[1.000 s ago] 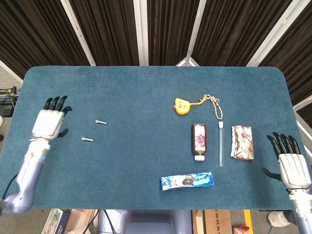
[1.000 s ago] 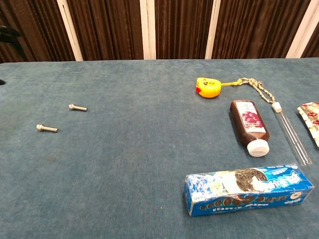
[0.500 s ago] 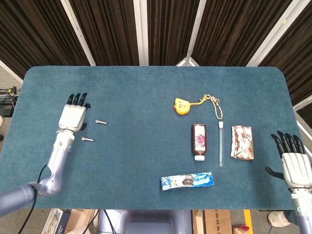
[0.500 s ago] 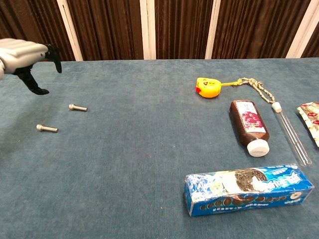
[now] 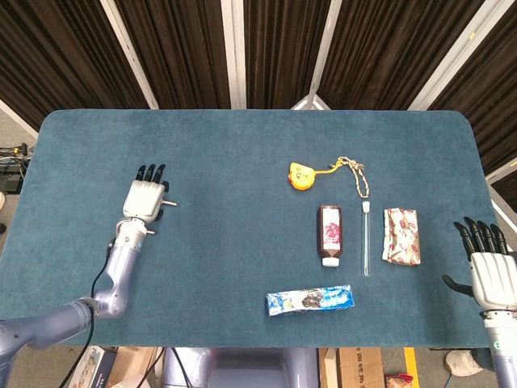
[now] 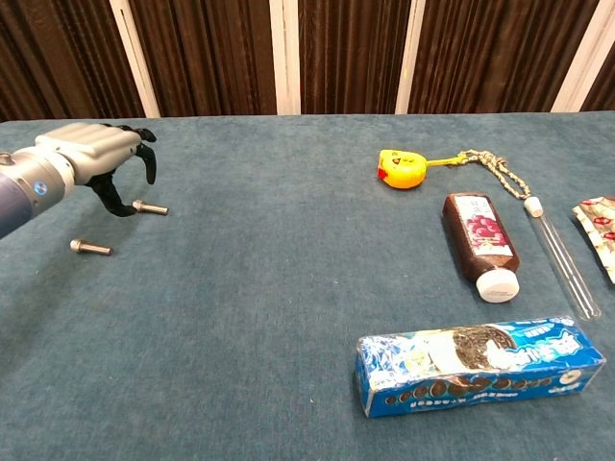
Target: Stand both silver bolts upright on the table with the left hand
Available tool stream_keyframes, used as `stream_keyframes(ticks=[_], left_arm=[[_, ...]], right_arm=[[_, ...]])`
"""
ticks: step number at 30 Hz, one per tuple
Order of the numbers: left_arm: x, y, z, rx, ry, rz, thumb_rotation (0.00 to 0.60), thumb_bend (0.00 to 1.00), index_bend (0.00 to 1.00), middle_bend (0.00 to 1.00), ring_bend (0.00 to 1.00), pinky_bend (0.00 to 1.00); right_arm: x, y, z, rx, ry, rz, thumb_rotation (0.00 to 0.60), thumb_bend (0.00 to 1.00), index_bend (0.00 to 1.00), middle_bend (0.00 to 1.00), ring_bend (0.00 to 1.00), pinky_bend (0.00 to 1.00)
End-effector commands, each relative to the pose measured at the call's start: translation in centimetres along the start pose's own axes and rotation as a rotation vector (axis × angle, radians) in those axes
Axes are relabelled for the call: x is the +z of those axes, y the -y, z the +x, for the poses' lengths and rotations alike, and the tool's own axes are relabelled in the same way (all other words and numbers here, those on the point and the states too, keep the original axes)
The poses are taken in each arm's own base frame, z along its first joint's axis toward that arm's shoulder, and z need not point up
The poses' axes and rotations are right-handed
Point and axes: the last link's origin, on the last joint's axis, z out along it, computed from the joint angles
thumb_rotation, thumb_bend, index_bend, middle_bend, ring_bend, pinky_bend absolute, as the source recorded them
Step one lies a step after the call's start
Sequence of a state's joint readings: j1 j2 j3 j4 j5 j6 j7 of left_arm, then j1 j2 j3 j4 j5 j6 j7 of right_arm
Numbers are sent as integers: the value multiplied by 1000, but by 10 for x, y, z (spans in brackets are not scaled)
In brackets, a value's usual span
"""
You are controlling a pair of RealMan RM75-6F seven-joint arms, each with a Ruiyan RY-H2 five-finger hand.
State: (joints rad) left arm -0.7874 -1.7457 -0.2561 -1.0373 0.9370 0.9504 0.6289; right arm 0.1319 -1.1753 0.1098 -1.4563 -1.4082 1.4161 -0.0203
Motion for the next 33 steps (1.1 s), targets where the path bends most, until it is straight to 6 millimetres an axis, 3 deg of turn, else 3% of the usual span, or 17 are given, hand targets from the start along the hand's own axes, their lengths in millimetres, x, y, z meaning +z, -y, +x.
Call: stream_keyframes(ticks=[1,10,33], left_arm=[[3,-10,-3,-2,-5,-19,600,403,406,29,0,0],[6,-25,-9,6,-25,-50,600,417,443,33,0,0],[9,-22,-18,52,-26,-33,600,458,497,40,0,0]], right_arm=[[0,0,0,3,-3,-1,600,114,130,91,47,0],[0,1,0,4,0,4,600,113,130,91,47,0],[1,1,-4,9,4,-1,600,114,130,91,47,0]])
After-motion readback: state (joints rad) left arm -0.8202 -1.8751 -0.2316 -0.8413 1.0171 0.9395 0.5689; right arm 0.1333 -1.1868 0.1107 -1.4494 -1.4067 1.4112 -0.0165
